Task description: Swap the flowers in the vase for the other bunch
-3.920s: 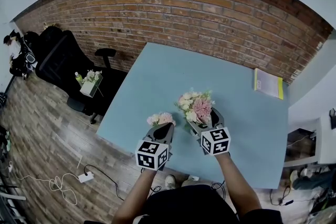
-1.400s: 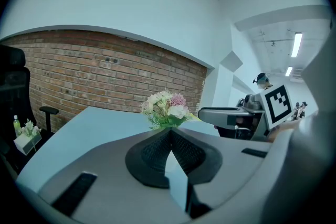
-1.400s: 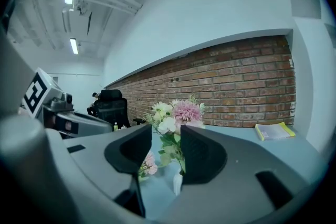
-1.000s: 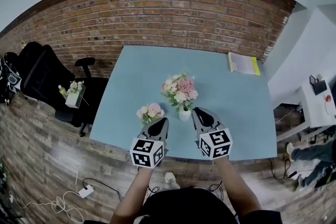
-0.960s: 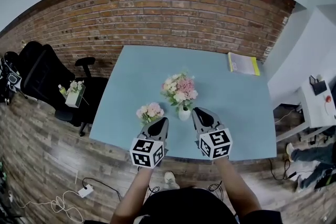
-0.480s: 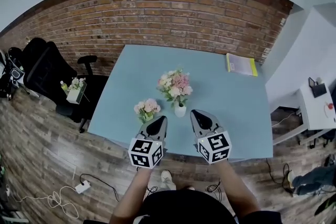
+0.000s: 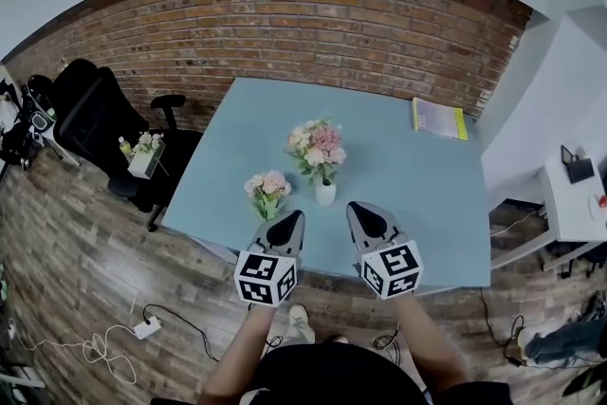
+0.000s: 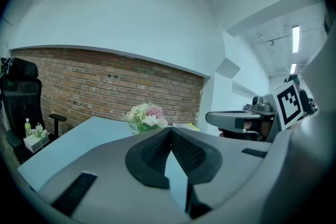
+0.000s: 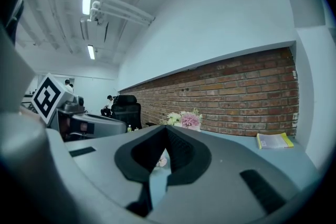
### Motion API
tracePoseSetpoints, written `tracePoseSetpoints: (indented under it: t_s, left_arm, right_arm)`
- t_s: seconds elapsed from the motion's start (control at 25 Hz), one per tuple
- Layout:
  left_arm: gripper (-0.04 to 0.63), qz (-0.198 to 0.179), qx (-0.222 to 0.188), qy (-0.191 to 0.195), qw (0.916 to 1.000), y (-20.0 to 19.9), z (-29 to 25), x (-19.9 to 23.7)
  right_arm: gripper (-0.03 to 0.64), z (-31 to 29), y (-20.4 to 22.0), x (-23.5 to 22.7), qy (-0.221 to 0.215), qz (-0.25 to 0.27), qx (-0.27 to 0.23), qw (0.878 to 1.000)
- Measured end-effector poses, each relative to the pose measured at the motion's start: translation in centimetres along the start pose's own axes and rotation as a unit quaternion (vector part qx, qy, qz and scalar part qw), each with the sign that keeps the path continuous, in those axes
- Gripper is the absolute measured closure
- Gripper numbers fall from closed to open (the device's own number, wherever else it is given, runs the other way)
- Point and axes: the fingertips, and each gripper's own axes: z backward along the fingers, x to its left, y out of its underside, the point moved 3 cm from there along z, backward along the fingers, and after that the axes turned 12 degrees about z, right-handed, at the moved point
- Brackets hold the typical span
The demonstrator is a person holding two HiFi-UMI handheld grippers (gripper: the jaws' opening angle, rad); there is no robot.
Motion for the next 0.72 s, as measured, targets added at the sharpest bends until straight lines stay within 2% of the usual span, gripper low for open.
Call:
tracePoseSetpoints:
  t_s: [0.72]
  left_arm:
    - [0.586,-0.007,-0.005,-0.016,0.9998,1.2,3.4,-2.0]
  right_arm:
    - [0.603,3.1,-0.1,2.6,-0.024,0.001,-0.01,1.0]
